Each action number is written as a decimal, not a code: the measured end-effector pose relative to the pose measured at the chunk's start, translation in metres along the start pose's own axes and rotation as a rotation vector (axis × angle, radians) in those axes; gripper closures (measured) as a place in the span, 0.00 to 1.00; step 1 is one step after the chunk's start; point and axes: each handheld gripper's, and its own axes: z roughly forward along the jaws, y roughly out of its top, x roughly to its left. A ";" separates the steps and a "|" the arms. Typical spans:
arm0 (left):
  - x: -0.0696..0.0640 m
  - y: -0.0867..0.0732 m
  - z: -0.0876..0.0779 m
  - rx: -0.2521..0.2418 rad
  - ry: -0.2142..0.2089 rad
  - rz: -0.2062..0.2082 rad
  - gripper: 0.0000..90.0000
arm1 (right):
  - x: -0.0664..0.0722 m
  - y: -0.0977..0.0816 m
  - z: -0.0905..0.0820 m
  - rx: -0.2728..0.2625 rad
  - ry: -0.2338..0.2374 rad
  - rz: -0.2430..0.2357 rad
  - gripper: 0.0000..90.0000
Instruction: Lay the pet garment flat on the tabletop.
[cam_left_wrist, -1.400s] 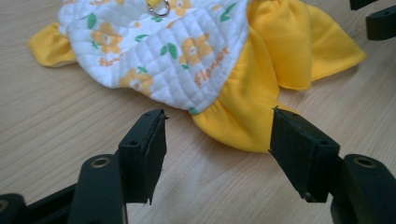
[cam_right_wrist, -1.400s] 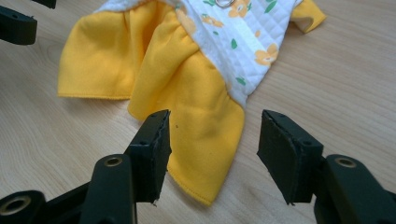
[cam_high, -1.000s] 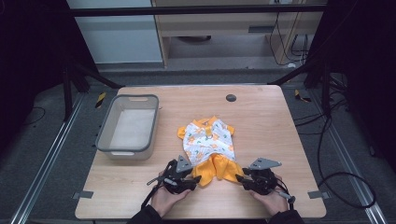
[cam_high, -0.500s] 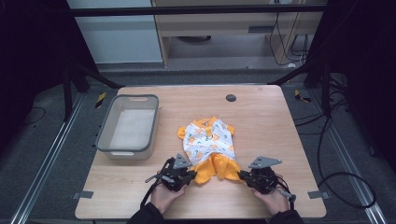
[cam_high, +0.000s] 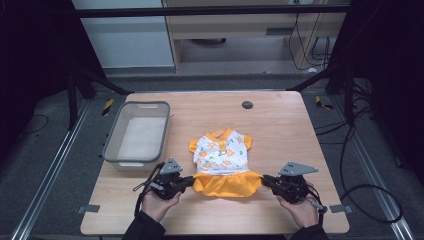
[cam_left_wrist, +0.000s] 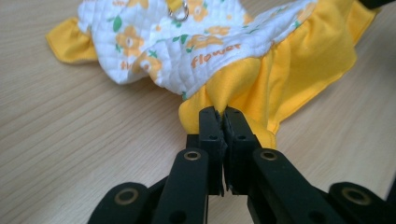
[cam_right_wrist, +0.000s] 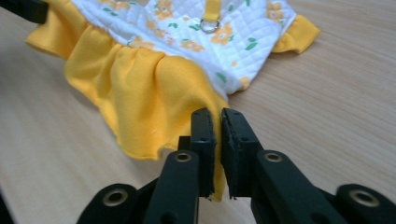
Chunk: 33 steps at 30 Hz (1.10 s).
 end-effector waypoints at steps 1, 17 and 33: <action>0.000 -0.001 0.004 0.016 0.011 0.005 0.96 | -0.001 -0.001 0.004 0.011 -0.002 -0.004 0.89; -0.005 0.009 -0.003 -0.123 0.063 0.026 0.73 | 0.007 0.009 0.014 -0.069 0.034 -0.007 0.92; -0.010 -0.004 0.046 0.067 0.032 0.065 0.96 | 0.018 -0.002 0.066 0.079 0.059 -0.035 1.00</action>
